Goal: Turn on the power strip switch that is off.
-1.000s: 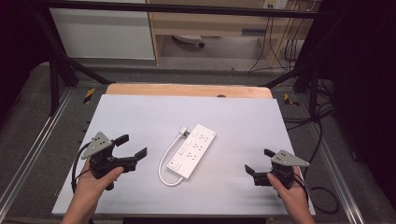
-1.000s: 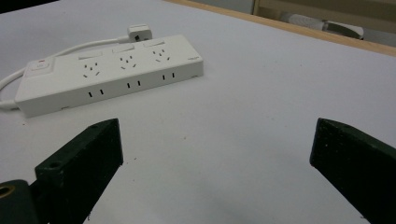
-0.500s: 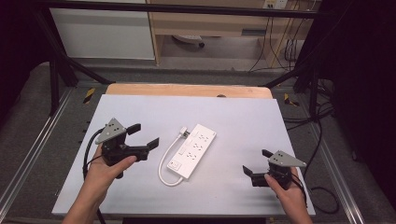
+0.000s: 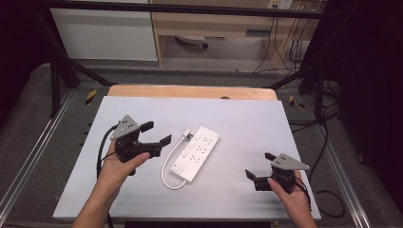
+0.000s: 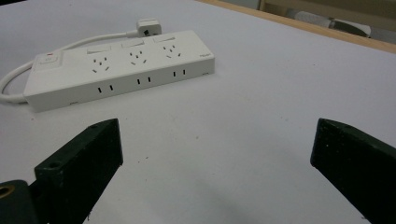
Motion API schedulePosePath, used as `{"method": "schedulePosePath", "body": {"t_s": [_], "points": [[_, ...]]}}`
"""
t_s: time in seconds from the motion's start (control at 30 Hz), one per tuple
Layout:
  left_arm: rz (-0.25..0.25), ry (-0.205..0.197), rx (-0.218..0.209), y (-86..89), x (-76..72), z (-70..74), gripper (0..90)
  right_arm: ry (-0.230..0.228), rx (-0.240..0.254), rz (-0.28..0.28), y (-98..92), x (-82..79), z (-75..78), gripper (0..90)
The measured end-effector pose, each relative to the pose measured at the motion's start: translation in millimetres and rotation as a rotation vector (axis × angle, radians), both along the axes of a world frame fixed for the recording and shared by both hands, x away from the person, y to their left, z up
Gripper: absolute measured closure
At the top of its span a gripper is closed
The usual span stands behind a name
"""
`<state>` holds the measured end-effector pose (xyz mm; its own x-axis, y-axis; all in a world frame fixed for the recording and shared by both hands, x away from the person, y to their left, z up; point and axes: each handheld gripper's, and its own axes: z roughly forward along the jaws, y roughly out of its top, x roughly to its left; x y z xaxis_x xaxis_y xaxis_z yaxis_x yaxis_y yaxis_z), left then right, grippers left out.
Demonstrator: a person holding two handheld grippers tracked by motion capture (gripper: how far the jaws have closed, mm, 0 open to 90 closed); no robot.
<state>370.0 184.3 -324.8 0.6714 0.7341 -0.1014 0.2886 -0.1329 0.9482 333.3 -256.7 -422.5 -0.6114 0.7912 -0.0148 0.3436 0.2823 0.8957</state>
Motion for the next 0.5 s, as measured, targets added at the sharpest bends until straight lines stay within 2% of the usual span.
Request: {"method": "schedulePosePath", "body": {"t_s": [0.1,0.27,0.47,0.5], "points": [[0.012,-0.023,-0.013,0.6,-0.9,0.9,17.7,0.002,0.007,0.002,-0.7,0.3,0.3,2.6],[0.027,-0.03,-0.029,0.8,-1.4,0.9,20.7,0.006,0.009,0.007,-1.6,1.1,-0.2,2.6],[0.015,-0.021,-0.005,-5.6,-1.5,-4.7,25.3,0.011,0.01,0.004,-1.6,2.1,-0.8,2.6],[0.013,-0.018,-0.003,-6.3,-1.1,-5.8,28.2,0.012,0.01,0.007,-1.4,2.4,-1.1,2.6]]}}
